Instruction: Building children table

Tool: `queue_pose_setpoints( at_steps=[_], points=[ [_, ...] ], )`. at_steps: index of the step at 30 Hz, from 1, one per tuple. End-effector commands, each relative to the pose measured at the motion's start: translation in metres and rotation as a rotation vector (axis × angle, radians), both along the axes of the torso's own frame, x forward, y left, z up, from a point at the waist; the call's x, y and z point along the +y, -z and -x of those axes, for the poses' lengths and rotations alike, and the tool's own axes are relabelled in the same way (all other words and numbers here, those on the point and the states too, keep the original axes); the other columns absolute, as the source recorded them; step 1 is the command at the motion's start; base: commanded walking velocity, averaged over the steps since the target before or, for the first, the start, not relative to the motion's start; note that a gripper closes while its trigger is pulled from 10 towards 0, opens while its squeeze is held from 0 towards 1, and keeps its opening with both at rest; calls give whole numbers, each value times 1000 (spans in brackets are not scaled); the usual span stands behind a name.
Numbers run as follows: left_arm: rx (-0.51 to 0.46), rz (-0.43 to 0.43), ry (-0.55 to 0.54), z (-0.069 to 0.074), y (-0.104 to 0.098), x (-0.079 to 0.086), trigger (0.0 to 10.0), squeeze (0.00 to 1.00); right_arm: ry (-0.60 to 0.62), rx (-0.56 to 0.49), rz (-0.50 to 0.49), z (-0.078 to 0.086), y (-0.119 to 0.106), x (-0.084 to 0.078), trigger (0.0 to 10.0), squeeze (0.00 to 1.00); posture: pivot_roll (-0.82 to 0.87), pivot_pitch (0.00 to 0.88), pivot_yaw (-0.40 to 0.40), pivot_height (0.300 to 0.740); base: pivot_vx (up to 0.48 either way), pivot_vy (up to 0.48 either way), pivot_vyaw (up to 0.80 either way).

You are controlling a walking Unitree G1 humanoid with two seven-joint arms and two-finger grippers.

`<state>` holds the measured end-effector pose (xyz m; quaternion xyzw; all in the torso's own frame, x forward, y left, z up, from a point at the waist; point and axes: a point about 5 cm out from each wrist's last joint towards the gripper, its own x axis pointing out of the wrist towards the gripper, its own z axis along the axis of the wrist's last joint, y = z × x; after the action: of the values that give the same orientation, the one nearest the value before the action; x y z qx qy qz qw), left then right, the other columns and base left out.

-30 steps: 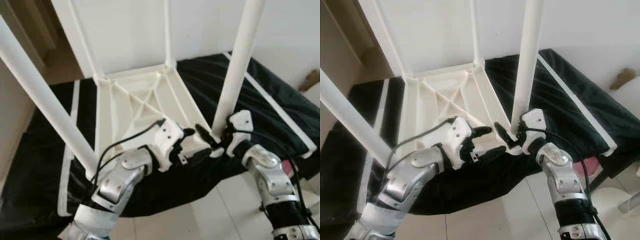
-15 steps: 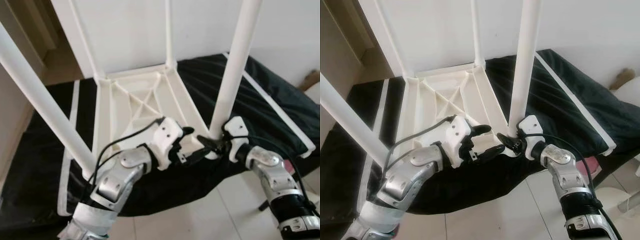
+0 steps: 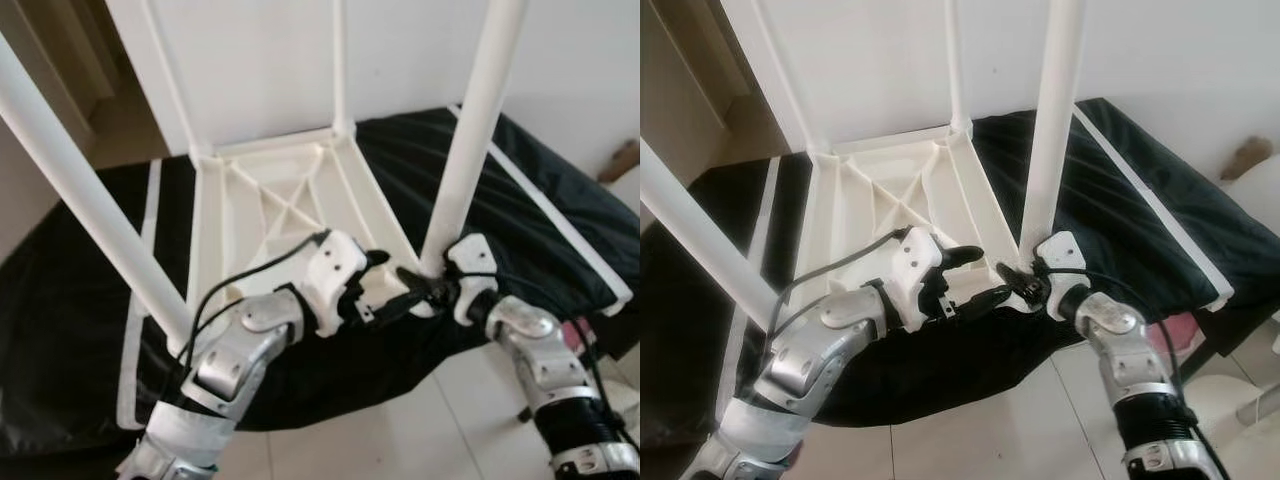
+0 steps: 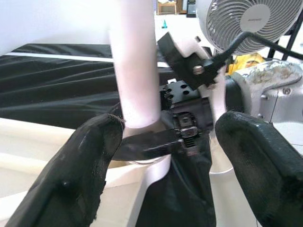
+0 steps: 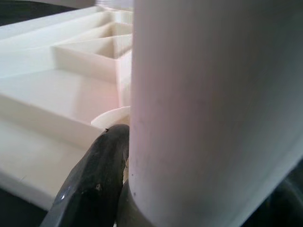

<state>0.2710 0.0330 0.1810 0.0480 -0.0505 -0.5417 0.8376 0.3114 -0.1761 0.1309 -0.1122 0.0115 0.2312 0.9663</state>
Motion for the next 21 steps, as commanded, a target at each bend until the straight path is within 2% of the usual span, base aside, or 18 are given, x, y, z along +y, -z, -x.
queue_pose_setpoints(
  at_steps=[1,3,7,8,9,10,11,13,15,21],
  points=[
    [6,-11,51,4,1,0,10000,0,131,60,-28,6,14,-2,10000,0,-62,0,89,740,0,0,0],
    [8,-11,50,4,1,0,10000,0,168,59,-52,8,15,2,10000,0,-62,0,89,740,0,0,0],
    [18,-6,48,5,2,0,10000,0,399,75,-136,16,23,14,10000,0,-68,0,92,740,0,0,0],
    [18,-6,48,5,2,0,10000,0,399,75,-136,16,23,14,10000,0,-68,0,92,740,0,0,0],
    [18,-6,48,5,2,0,10000,0,432,75,-141,18,24,16,10000,0,-68,0,92,740,0,0,0],
    [20,-8,49,5,2,0,10000,0,517,77,-173,20,26,18,10000,0,-67,0,93,740,0,0,0],
    [20,-8,49,5,2,0,10000,0,517,77,-173,20,26,18,10000,0,-67,0,93,740,0,0,0],
    [21,-8,50,5,2,0,10000,0,658,84,-198,23,26,19,10000,0,-67,0,95,740,0,0,0],
    [23,-9,49,5,2,1,10000,0,684,86,-204,26,25,24,10000,0,-72,0,101,740,0,0,0],
    [24,-11,57,5,2,1,10000,0,684,84,-208,28,22,25,10000,0,-84,1,109,740,0,0,0]
  ],
)
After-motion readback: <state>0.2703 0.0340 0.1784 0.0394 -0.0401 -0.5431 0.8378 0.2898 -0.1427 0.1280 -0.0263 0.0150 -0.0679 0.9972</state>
